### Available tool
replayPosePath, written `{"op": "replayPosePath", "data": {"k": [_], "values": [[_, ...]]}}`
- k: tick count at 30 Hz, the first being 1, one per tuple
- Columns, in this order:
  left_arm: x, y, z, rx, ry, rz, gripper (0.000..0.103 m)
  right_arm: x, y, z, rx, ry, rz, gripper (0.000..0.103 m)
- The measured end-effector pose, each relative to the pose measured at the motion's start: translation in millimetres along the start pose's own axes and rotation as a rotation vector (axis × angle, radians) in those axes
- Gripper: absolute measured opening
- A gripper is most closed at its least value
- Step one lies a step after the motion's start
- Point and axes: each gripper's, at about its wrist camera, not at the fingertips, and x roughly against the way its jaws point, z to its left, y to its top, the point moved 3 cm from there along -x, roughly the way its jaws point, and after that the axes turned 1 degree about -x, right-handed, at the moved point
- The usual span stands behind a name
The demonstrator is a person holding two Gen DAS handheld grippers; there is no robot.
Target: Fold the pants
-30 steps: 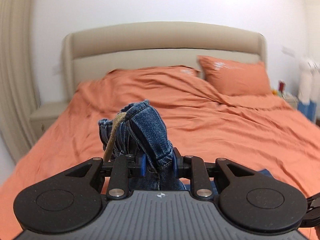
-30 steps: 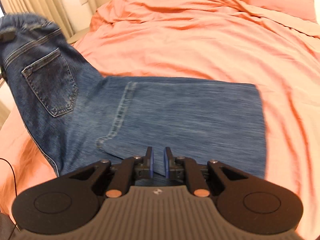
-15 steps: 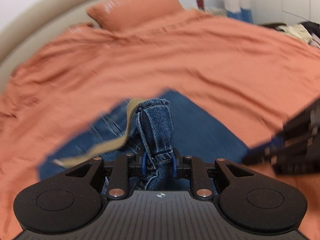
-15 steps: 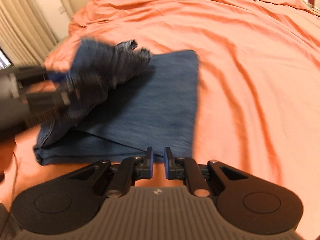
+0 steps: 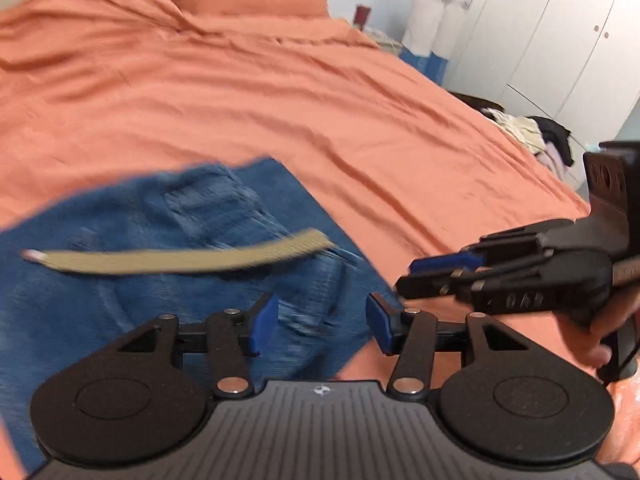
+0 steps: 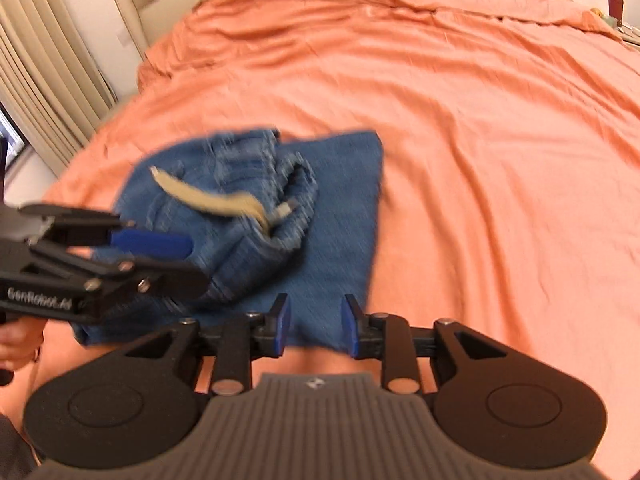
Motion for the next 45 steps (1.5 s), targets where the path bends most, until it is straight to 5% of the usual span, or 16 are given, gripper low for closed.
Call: {"op": "replayPosePath", "data": {"k": [9, 11, 12, 16, 22, 28, 32, 35, 37, 45], "values": [[61, -12, 78, -0.001, 0.259, -0.032, 0.06, -61, 47, 13, -0.185, 0.063, 0.025, 0.041], [71, -23, 93, 0.021, 0.283, -0.023, 0.06, -72, 49, 14, -0.205, 0.05, 0.051, 0.034], [75, -29, 100, 0.029, 0.297, -0.017, 0.06, -76, 49, 17, -0.211, 0.061, 0.066, 0.015], [86, -45, 119, 0.063, 0.335, -0.003, 0.06, -61, 59, 37, -0.13, 0.064, 0.022, 0.001], [94, -61, 136, 0.123, 0.337, -0.008, 0.06, -8, 47, 61, 0.037, 0.06, -0.014, 0.0], [83, -64, 138, 0.122, 0.354, 0.02, 0.06, -38, 6, 19, -0.033, -0.077, 0.084, 0.0], [82, -61, 144, 0.129, 0.377, 0.015, 0.06, -46, 5, 11, -0.069, -0.063, 0.09, 0.0], [83, -57, 151, 0.137, 0.384, 0.001, 0.06, -37, 20, 9, -0.102, -0.01, 0.033, 0.013], [80, -53, 158, 0.15, 0.389, -0.009, 0.06, -37, 35, 11, -0.132, 0.06, -0.008, 0.046], [69, -48, 189, 0.287, 0.375, -0.057, 0.06, -105, 68, -7, -0.365, 0.13, 0.02, 0.046]]}}
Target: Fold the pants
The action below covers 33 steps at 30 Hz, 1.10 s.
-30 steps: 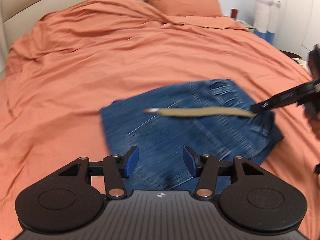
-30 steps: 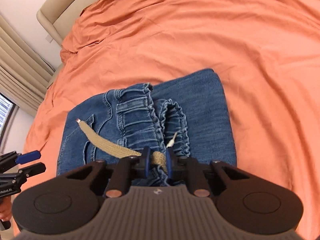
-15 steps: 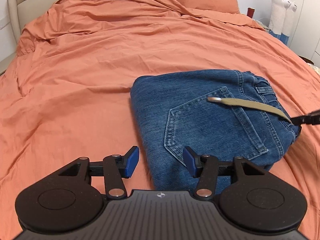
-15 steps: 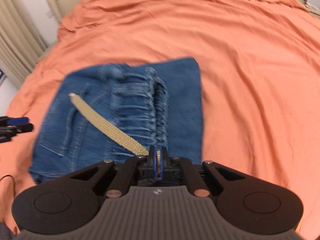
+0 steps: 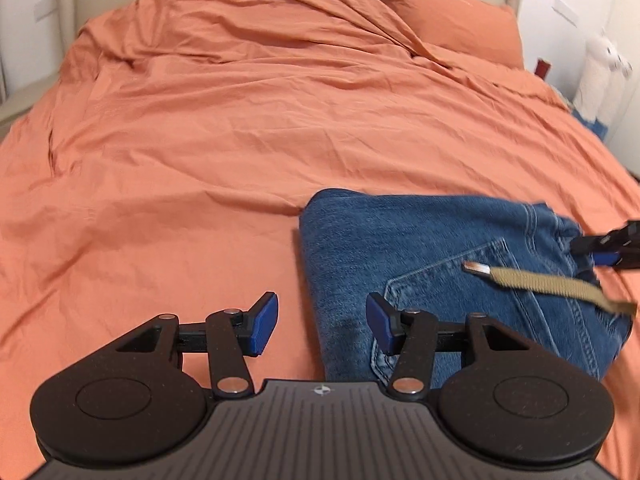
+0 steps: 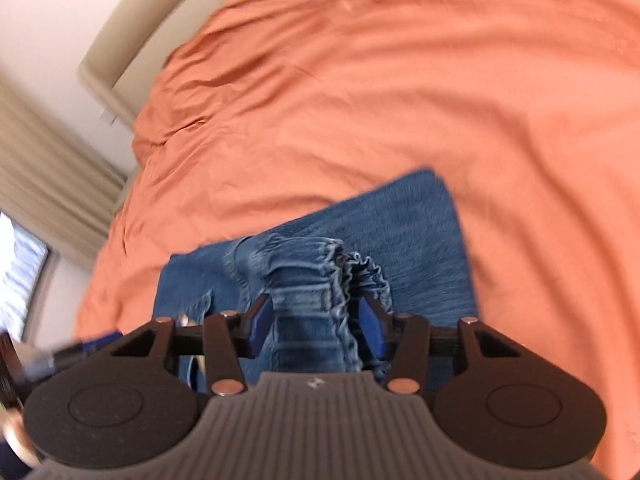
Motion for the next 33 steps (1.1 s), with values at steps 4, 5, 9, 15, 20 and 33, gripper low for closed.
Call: {"op": "replayPosePath", "data": {"k": [4, 5, 9, 15, 20, 33], "values": [[-5, -6, 8, -0.011, 0.009, 0.014, 0.06, -17, 1, -4, -0.079, 0.063, -0.017, 0.031], [-7, -8, 10, -0.017, 0.019, 0.02, 0.06, -18, 1, -1, -0.057, 0.053, -0.022, 0.028], [-10, -10, 15, 0.0, 0.022, 0.024, 0.06, -2, -1, 26, 0.096, -0.001, -0.078, 0.014], [-8, -1, 12, 0.029, -0.003, -0.012, 0.06, 34, 12, 83, 0.269, -0.02, -0.147, 0.012], [-6, 5, 2, 0.035, -0.042, -0.039, 0.06, 64, 31, 89, 0.315, -0.092, -0.209, 0.012], [-3, -15, -17, -0.053, -0.059, -0.001, 0.06, 38, 23, -11, 0.106, -0.258, -0.183, 0.03]]}}
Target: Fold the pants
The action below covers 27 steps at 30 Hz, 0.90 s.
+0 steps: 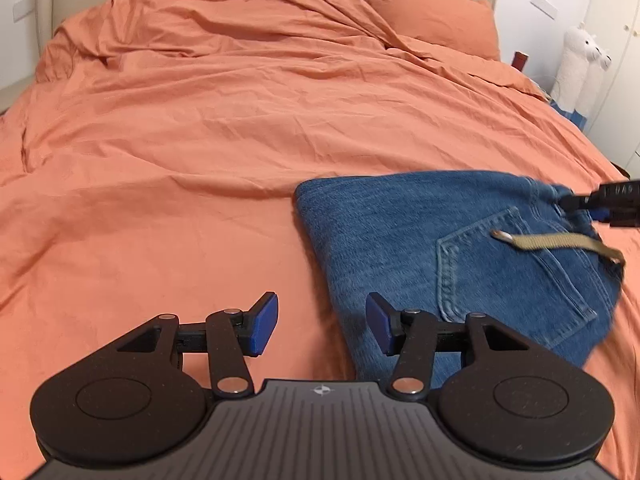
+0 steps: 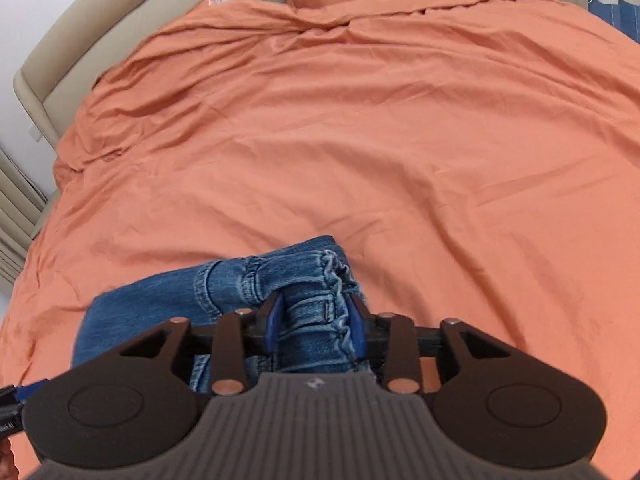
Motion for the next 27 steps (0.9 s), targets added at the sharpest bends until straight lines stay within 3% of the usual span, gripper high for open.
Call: {"op": "replayPosePath", "data": {"k": [5, 9, 13, 16, 21, 22, 23, 24, 27], "values": [[41, -16, -16, -0.035, -0.012, -0.021, 0.061, 72, -40, -3, 0.037, -0.03, -0.181, 0.032], [69, -45, -37, -0.089, 0.008, -0.024, 0.068, 117, -100, -18, -0.049, -0.066, -0.282, 0.038], [82, -81, -66, -0.181, 0.031, 0.006, 0.072, 119, -143, -28, -0.2, -0.011, -0.22, 0.039], [74, -101, -88, -0.258, 0.067, 0.035, 0.072, 113, -151, -26, -0.197, -0.005, -0.184, 0.039], [53, -105, -102, -0.224, 0.156, 0.021, 0.071, 111, -162, -30, -0.207, 0.063, -0.219, 0.039], [48, -103, -103, -0.207, 0.174, 0.024, 0.068, 107, -163, -31, -0.195, 0.066, -0.22, 0.039], [42, -101, -105, -0.209, 0.197, 0.033, 0.059, 101, -163, -33, -0.192, 0.062, -0.212, 0.039], [37, -102, -107, -0.229, 0.23, 0.05, 0.04, 96, -163, -36, -0.209, 0.067, -0.198, 0.039], [39, -101, -112, -0.322, 0.254, 0.084, 0.021, 85, -162, -48, -0.313, 0.121, -0.17, 0.039]]}}
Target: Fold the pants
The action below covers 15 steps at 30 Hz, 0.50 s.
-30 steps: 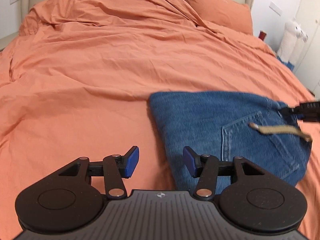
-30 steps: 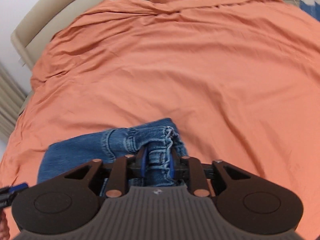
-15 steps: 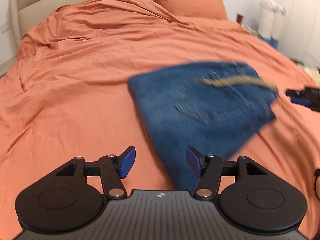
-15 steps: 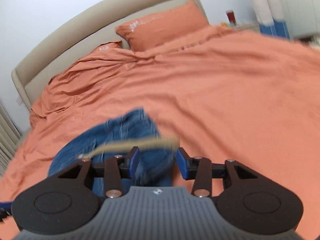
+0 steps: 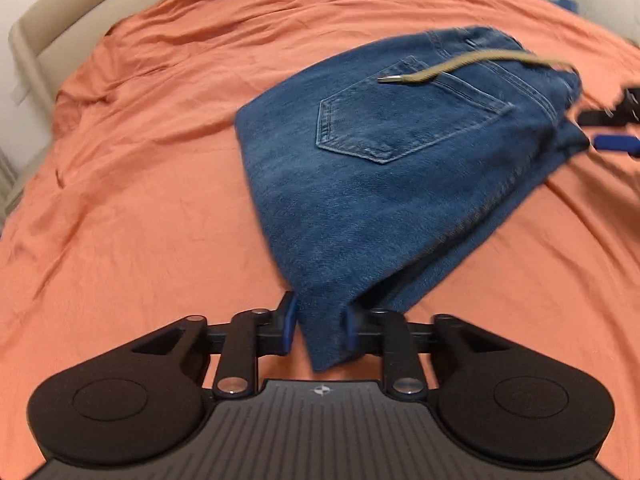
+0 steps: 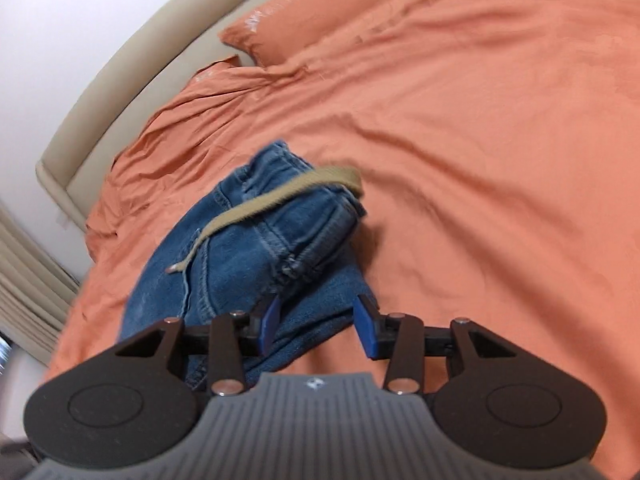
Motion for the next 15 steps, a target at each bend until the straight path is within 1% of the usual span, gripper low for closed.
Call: {"op": "replayPosePath", "data": {"k": [2, 3, 4, 7, 10, 11, 13, 15], "values": [[15, 2, -5, -0.145, 0.053, -0.035, 0.02, 1, 4, 0, -0.009, 0.022, -0.01, 0.039], [18, 1, -8, -0.201, 0.067, -0.04, 0.019, 2, 6, 2, 0.005, 0.023, -0.02, 0.039], [17, -1, -7, -0.232, 0.069, -0.031, 0.019, 3, 7, 4, 0.018, 0.021, -0.029, 0.039], [-7, -14, -10, -0.244, 0.046, 0.033, 0.019, 3, 11, 3, 0.003, 0.014, -0.035, 0.039], [-30, -30, -16, -0.252, 0.056, 0.054, 0.019, 3, 14, -5, -0.031, -0.005, -0.029, 0.039], [-33, -32, -16, -0.254, 0.053, 0.052, 0.019, 5, 15, -8, -0.039, -0.013, -0.035, 0.039], [-29, -31, -11, -0.247, 0.023, 0.052, 0.019, 9, 20, -15, -0.071, -0.001, -0.048, 0.039], [-18, -27, -3, -0.234, -0.021, 0.049, 0.02, 12, 25, -18, -0.123, 0.054, -0.052, 0.04]]}}
